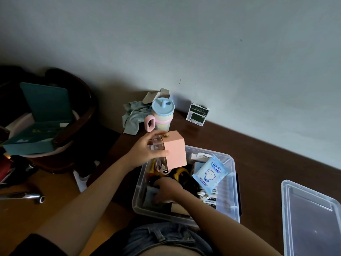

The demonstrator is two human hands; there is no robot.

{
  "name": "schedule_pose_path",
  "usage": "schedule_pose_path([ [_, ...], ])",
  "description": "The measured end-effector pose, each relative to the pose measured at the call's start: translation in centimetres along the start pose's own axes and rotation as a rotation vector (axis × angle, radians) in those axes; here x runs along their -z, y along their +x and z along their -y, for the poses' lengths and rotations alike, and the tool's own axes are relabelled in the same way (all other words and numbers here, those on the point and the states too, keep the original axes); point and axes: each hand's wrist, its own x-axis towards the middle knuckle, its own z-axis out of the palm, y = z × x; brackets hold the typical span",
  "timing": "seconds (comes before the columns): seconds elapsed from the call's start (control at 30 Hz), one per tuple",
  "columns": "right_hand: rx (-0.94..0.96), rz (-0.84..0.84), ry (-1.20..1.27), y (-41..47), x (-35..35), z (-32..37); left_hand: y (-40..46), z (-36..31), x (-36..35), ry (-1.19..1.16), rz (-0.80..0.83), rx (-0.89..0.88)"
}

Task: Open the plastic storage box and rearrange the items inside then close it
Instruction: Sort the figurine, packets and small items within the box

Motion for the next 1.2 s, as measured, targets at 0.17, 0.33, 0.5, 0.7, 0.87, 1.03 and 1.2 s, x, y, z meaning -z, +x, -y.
schedule_pose_path([
  [0.17,0.033,-0.235,0.333,-2.9,3.1,-3.1,-0.2,-0.1,1.0,-0.193,-0.048,0.074],
  [0.33,-0.016,-0.43,0.467,-5.1,4.9,-5.1,-0.5,-0.1,1.4,-0.276,-0.003,0.127],
  [0.5,-0.052,-0.584,0.498,-5.4,6.1,-5.6,-1.1,-0.1,0.7,-0.15,-0.014,0.12],
  [0.7,-0.05,-0.529,0.504,-5.0,6.4,-5.6,-1.7,0.7,-0.2,-0.089,-0.074,0.061],
  [0.87,-0.068,-0.517,0.464,-5.2,6.3,-5.8,-1.2,1.7,-0.4,-0.1,-0.102,0.069],
  [1.03,-0.074,-0.523,0.392,-5.4,6.9,-6.7,0.1,1.9,-0.7,-0.157,-0.119,0.087],
  [1.2,-0.123,-0.564,0.268,-4.9,8.0,-7.7,1.8,1.7,-1.1,-0.134,-0.094,0.083],
])
